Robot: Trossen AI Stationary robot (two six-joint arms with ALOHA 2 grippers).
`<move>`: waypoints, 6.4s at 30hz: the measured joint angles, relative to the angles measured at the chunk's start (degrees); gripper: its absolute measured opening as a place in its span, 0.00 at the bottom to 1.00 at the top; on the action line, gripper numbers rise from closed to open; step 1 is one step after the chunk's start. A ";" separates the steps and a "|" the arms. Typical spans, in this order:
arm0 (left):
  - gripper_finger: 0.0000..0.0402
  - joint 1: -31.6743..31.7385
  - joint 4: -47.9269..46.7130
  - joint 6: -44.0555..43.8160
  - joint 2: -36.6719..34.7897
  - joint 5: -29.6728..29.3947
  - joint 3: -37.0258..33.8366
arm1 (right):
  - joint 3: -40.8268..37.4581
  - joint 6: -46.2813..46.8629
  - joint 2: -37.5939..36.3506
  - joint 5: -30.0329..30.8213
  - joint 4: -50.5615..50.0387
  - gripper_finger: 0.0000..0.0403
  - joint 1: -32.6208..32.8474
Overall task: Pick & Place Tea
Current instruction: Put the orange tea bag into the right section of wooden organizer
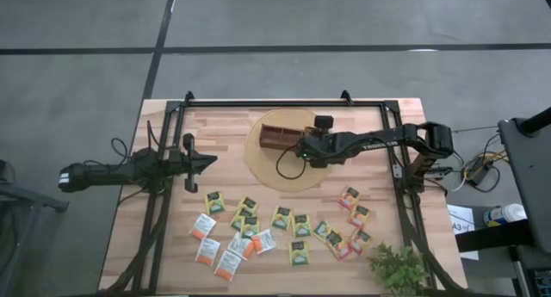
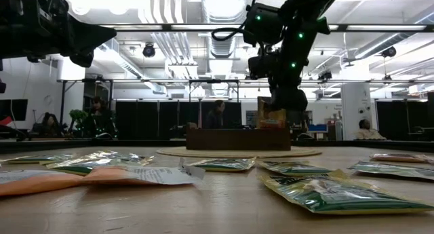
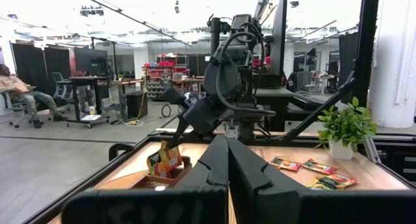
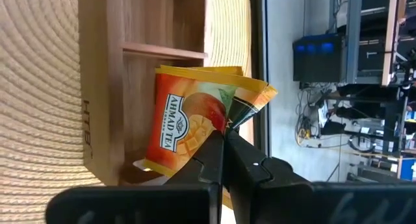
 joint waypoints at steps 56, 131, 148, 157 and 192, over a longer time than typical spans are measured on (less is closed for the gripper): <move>0.00 0.01 -0.04 0.02 0.13 0.02 0.00 | 1.05 -6.05 4.81 3.28 4.24 0.14 -0.63; 0.00 0.00 -0.05 0.01 0.15 0.01 0.00 | -22.15 53.49 -25.16 -46.49 -15.55 0.49 16.50; 0.00 0.01 -0.04 0.00 0.15 0.00 0.00 | -28.60 52.40 -23.92 -44.16 -9.39 0.49 12.48; 0.00 0.01 -0.05 0.00 0.15 0.00 0.00 | -30.74 52.09 -20.55 -42.90 -6.19 0.49 12.26; 0.00 0.00 -0.05 0.01 0.15 0.00 0.00 | -14.57 45.99 -19.95 -28.18 -16.26 0.02 12.26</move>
